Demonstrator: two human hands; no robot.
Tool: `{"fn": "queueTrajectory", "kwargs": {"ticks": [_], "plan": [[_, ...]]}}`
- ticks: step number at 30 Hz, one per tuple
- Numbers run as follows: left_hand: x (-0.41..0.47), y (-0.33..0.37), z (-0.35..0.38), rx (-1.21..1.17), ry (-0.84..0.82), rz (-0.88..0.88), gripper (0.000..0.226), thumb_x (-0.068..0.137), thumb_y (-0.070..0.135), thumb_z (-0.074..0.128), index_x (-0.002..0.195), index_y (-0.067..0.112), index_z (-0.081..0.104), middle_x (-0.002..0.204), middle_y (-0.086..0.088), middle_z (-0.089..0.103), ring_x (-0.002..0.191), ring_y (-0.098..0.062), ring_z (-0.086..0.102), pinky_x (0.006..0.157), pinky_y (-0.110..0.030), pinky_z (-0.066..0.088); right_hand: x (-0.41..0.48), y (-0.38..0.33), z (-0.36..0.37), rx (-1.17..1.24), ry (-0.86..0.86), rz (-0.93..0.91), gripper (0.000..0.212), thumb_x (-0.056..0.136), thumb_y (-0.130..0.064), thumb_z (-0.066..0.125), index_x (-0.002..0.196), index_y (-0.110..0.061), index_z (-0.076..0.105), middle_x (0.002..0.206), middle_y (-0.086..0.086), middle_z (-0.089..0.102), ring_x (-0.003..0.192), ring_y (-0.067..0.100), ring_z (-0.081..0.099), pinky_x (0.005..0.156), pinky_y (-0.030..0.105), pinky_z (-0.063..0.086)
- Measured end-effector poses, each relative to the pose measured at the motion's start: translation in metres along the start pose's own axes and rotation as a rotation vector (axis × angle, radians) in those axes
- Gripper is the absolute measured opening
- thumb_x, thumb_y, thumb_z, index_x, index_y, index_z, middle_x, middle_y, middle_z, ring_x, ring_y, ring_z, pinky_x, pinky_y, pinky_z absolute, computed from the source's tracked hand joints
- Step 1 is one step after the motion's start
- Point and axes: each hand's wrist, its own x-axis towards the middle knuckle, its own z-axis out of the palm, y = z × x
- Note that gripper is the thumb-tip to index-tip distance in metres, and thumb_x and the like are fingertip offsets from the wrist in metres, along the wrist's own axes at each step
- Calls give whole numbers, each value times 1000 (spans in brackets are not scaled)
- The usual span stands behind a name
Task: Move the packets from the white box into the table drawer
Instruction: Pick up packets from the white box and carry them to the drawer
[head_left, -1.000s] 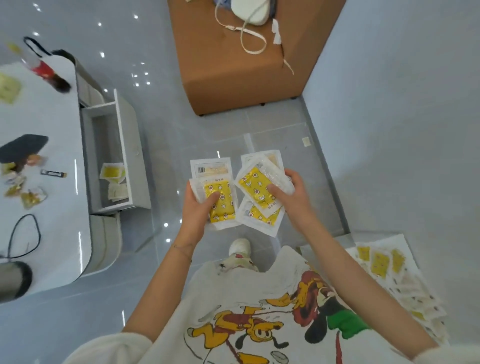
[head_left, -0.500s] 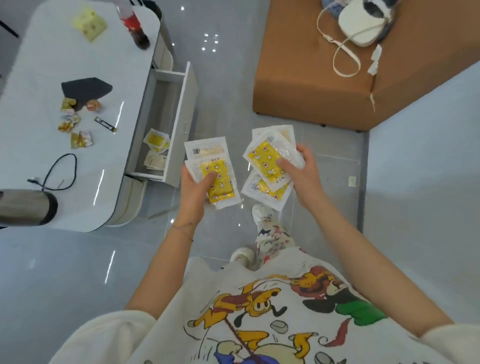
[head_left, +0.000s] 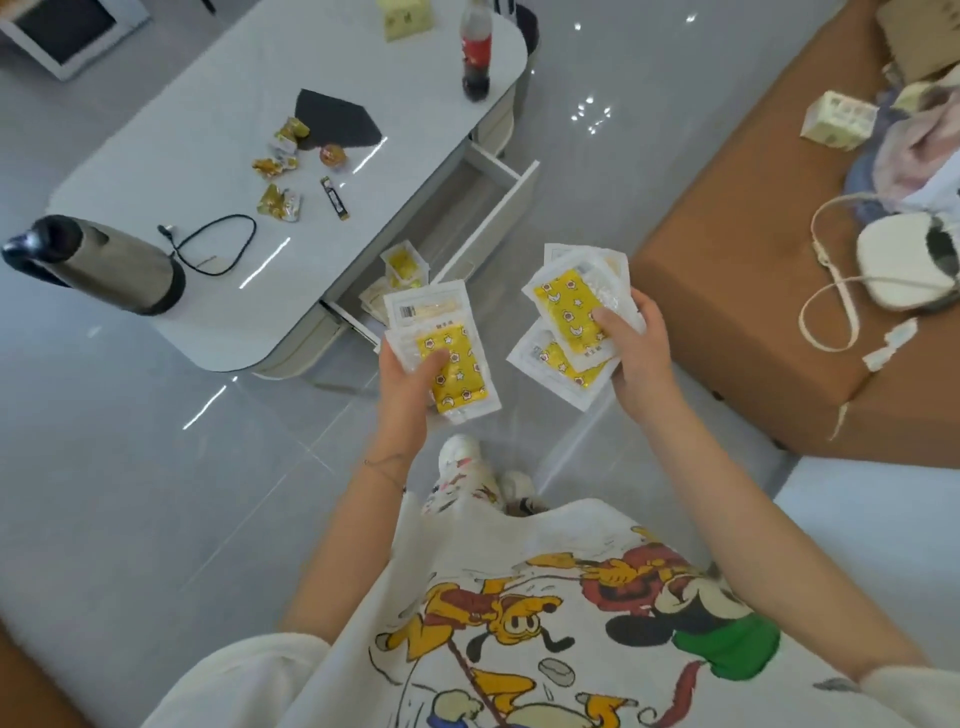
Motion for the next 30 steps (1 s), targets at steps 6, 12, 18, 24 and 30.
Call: {"fn": "queueTrajectory", "kwargs": {"ticks": [6,12,18,24,30], "plan": [[54,19,-11,-89,114,-25,53,90,4,63,136,15,40,126,-9,62,109,-28,65,84,-49,57,63,-27,61,-82,-95,43,47,83,-7,68,123,-11,44,104,5,66,82,19,70,69,37,57],[139,51,-35,-198,186,-34,54,90,2,63,137,17,41,129,-8,61,107,-26,67,84,-46,57,136,-46,122,-151,-104,64,41,88,-3,62,124,-14,44,102,3,67,81,17,70,69,35,59],[225,66,-40,-226,224,-81,48,90,3,63,132,19,45,125,-7,63,109,-25,66,90,-52,54,212,-45,174,-197,-79,119,34,88,-3,60,115,-20,47,97,-2,67,77,12,70,63,29,57],[300,48,-47,-207,244,-153,38,90,9,64,116,32,50,118,0,67,100,-20,70,80,-43,58,299,-5,218,-248,-107,236,37,89,-4,60,116,-25,47,98,-1,68,77,13,70,58,28,57],[416,-37,-58,-278,394,-299,42,88,7,67,120,27,49,118,-3,66,104,-23,68,83,-47,58,427,97,250,-446,-151,326,39,87,-2,63,109,-31,50,109,3,65,87,19,67,60,29,56]]}}
